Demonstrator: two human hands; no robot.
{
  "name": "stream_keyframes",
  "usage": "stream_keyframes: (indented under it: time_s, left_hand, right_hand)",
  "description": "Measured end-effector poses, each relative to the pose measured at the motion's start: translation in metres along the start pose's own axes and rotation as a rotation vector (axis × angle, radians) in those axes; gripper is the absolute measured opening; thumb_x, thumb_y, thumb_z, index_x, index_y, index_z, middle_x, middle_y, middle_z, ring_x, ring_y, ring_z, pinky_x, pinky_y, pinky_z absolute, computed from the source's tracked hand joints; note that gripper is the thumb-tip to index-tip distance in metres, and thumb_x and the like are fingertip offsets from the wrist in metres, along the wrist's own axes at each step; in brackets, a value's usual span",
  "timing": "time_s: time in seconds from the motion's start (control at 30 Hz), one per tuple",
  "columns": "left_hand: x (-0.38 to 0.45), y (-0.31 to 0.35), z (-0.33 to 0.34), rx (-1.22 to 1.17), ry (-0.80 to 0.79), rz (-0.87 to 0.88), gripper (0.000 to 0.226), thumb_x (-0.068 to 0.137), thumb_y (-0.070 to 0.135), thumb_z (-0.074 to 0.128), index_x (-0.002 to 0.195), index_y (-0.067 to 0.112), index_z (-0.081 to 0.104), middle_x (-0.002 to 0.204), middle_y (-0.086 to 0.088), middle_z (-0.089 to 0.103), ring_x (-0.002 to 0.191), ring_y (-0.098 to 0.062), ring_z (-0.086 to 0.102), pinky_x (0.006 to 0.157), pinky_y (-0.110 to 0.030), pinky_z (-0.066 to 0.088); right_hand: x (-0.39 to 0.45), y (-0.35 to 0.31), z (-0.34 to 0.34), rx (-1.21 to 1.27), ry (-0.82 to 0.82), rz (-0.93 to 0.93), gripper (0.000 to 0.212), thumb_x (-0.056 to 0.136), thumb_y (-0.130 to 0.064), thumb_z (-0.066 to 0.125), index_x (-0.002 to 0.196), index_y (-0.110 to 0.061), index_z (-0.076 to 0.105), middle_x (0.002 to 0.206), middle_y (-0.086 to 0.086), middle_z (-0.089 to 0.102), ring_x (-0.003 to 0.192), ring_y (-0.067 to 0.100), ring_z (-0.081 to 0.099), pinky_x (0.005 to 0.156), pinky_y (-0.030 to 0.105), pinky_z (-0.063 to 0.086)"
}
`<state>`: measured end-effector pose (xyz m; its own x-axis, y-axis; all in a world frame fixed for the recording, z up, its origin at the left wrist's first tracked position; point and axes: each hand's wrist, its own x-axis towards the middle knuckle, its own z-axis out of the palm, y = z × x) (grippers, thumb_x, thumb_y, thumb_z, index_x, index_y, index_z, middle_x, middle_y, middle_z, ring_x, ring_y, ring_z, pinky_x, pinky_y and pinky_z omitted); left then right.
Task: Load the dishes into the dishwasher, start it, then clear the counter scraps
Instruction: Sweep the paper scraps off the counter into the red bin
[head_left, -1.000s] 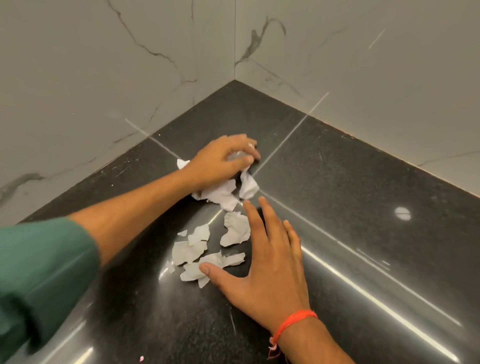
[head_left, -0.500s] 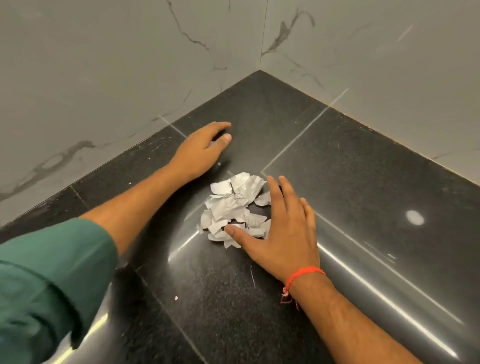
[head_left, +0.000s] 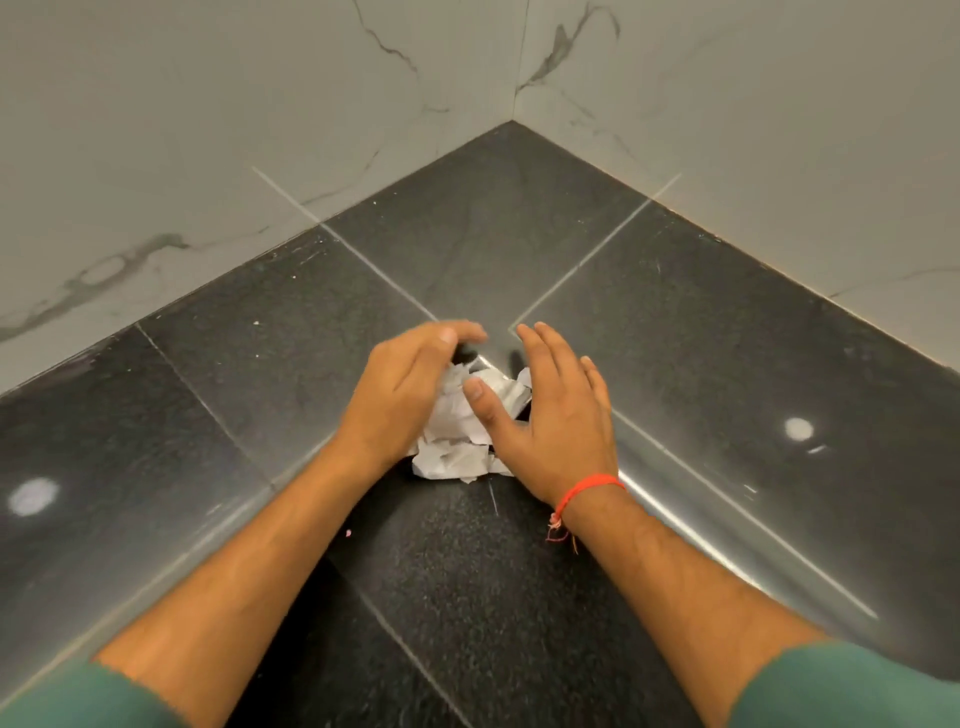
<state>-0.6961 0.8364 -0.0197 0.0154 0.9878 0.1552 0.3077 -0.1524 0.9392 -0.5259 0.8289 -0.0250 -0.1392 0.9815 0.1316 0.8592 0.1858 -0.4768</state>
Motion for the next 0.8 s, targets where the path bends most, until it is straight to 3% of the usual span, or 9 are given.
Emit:
stream_keyframes:
  time_s: [0.07, 0.1, 0.23, 0.37, 0.47, 0.57, 0.73, 0.8]
  left_hand:
    - [0.004, 0.0, 0.0, 0.028, 0.146, -0.03, 0.041, 0.104, 0.029, 0.036, 0.121, 0.02, 0.072, 0.124, 0.011, 0.07, 0.12, -0.002, 0.06, 0.106, -0.032, 0.046]
    - [0.008, 0.0, 0.001, 0.068, 0.144, -0.039, 0.043, 0.104, 0.032, 0.035, 0.124, 0.022, 0.071, 0.126, 0.012, 0.069, 0.122, 0.001, 0.058, 0.107, -0.03, 0.044]
    - [0.011, 0.004, 0.008, 0.24, -0.045, -0.022, 0.043, 0.107, 0.037, 0.031, 0.123, 0.033, 0.071, 0.125, 0.013, 0.07, 0.13, -0.005, 0.054, 0.109, -0.04, 0.043]
    - [-0.001, 0.005, 0.013, 0.322, -0.072, -0.107, 0.048, 0.102, 0.05, 0.022, 0.123, 0.047, 0.066, 0.132, 0.011, 0.067, 0.131, -0.012, 0.054, 0.107, -0.047, 0.042]
    - [-0.029, 0.015, 0.025, 0.275, -0.02, -0.155, 0.047, 0.103, 0.043, 0.025, 0.128, 0.039, 0.065, 0.131, 0.006, 0.067, 0.127, -0.016, 0.057, 0.106, -0.045, 0.043]
    - [-0.061, 0.031, 0.042, 0.254, 0.047, -0.155, 0.048, 0.102, 0.036, 0.029, 0.137, 0.03, 0.061, 0.133, 0.006, 0.066, 0.123, -0.01, 0.057, 0.105, -0.036, 0.042]
    - [-0.113, 0.043, 0.079, 0.098, 0.256, -0.133, 0.036, 0.106, 0.028, 0.036, 0.124, 0.024, 0.068, 0.117, 0.012, 0.07, 0.111, 0.0, 0.062, 0.099, -0.03, 0.048]
    - [-0.129, 0.044, 0.091, 0.057, 0.319, -0.122, 0.036, 0.106, 0.027, 0.038, 0.127, 0.023, 0.067, 0.123, 0.013, 0.07, 0.119, 0.004, 0.058, 0.105, -0.031, 0.047]
  right_hand:
    - [0.0, 0.001, 0.002, -0.008, 0.0, -0.027, 0.093, 0.085, -0.084, 0.023, 0.153, -0.022, 0.037, 0.16, -0.004, 0.033, 0.149, 0.01, 0.025, 0.125, 0.042, 0.014]
    - [0.004, 0.003, 0.003, -0.004, -0.005, -0.047, 0.091, 0.086, -0.083, 0.024, 0.151, -0.021, 0.04, 0.159, -0.003, 0.036, 0.148, 0.012, 0.028, 0.125, 0.043, 0.017]
    - [0.019, 0.006, 0.006, 0.062, -0.035, -0.226, 0.074, 0.093, -0.073, 0.03, 0.137, -0.018, 0.055, 0.142, -0.001, 0.053, 0.136, 0.019, 0.045, 0.115, 0.043, 0.035]
    - [0.02, 0.009, 0.009, 0.161, -0.062, -0.314, 0.058, 0.097, -0.056, 0.033, 0.128, -0.015, 0.061, 0.133, -0.002, 0.06, 0.125, 0.016, 0.053, 0.103, 0.036, 0.045]
    - [0.007, 0.008, 0.006, 0.208, -0.084, -0.317, 0.053, 0.096, -0.05, 0.033, 0.125, -0.016, 0.063, 0.127, -0.002, 0.063, 0.116, 0.013, 0.057, 0.094, 0.027, 0.044]
    - [-0.013, 0.008, 0.003, 0.29, -0.078, -0.272, 0.045, 0.095, -0.039, 0.036, 0.119, -0.017, 0.066, 0.116, -0.002, 0.066, 0.107, 0.012, 0.06, 0.088, 0.021, 0.042]
    - [-0.069, 0.004, -0.009, 0.483, -0.002, -0.199, 0.024, 0.099, -0.022, 0.045, 0.101, -0.014, 0.067, 0.097, -0.002, 0.068, 0.092, 0.014, 0.063, 0.084, 0.034, 0.049]
    - [-0.088, 0.003, -0.016, 0.541, 0.003, -0.193, 0.021, 0.101, -0.017, 0.047, 0.101, -0.014, 0.068, 0.095, -0.003, 0.068, 0.091, 0.012, 0.064, 0.082, 0.03, 0.05]
